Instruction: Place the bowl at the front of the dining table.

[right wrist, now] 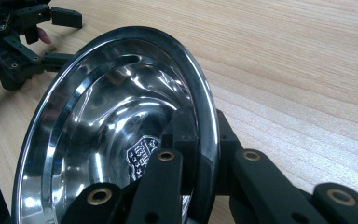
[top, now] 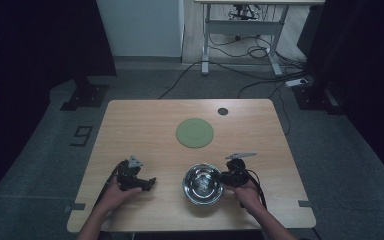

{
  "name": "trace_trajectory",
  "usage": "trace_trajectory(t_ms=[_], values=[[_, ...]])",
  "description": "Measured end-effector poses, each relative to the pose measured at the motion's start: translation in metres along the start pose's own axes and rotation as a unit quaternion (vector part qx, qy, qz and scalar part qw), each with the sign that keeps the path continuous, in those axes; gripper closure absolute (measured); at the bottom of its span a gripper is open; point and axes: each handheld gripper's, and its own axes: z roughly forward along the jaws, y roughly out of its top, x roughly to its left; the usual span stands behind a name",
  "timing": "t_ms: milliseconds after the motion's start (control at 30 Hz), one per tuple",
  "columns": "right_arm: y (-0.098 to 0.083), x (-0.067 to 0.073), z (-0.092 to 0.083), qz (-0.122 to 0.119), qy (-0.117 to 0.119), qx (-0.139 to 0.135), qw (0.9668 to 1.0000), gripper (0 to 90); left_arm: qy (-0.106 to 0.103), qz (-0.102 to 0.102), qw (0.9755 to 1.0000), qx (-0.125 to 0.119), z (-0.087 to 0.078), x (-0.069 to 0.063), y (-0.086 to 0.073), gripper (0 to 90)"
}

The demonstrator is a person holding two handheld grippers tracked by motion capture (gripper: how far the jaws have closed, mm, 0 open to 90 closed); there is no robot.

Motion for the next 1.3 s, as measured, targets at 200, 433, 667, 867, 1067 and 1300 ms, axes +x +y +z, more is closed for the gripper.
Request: trace_trajectory(t_ms=[200, 433, 667, 867, 1067, 1300], values=[[0.001, 0.0, -0.001, -0.002, 0.0, -0.004, 1.0, 84.8, 0.0, 0.0, 1.0, 0.0, 0.0, 0.0, 0.0, 0.0], [0.005, 0.001, -0.006, -0.001, 0.006, -0.012, 0.9999, 84.8, 0.0, 0.0, 1.0, -0.001, 0.0, 0.0, 0.0, 0.0], [0.01, -0.003, -0.013, 0.003, 0.002, -0.018, 0.9998, 84.9, 0.0, 0.0, 1.0, -0.001, 0.0, 0.0, 0.0, 0.0], [0.013, -0.009, -0.018, 0.007, -0.006, -0.019, 0.9998, 84.9, 0.0, 0.0, 1.0, -0.001, 0.0, 0.0, 0.0, 0.0], [0.021, -0.013, -0.018, 0.012, -0.01, -0.021, 0.9997, 84.9, -0.002, 0.001, 1.0, -0.001, 0.0, 0.0, 0.0, 0.0], [0.029, -0.014, -0.016, 0.01, -0.013, -0.023, 0.9996, 84.8, -0.002, 0.001, 1.0, -0.001, 0.0, 0.0, 0.0, 0.0]])
